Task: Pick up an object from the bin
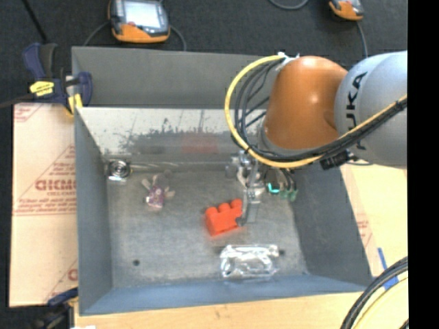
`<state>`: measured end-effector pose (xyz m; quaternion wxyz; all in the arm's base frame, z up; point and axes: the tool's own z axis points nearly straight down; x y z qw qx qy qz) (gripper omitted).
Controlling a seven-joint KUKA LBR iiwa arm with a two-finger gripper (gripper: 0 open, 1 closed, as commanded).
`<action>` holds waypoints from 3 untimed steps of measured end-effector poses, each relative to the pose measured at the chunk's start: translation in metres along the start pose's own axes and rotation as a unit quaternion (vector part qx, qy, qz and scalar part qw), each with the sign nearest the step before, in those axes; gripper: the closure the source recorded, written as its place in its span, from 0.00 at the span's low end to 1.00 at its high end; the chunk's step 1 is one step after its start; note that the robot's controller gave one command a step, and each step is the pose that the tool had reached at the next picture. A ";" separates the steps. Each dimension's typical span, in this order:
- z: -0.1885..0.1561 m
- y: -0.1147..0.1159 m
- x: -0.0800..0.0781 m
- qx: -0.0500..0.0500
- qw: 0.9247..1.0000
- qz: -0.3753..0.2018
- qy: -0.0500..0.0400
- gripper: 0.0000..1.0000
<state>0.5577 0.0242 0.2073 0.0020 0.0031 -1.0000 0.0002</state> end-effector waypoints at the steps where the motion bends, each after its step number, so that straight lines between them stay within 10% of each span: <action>1: 0.132 -0.034 -0.023 0.001 0.998 -0.065 0.000 0.00; 2: 0.128 -0.033 -0.025 0.000 0.998 -0.065 -0.004 1.00; 3: -0.053 -0.015 -0.007 0.001 0.997 -0.071 -0.008 1.00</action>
Offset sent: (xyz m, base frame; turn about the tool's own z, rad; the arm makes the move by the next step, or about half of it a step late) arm 0.0233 -0.0317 -0.1287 -0.1331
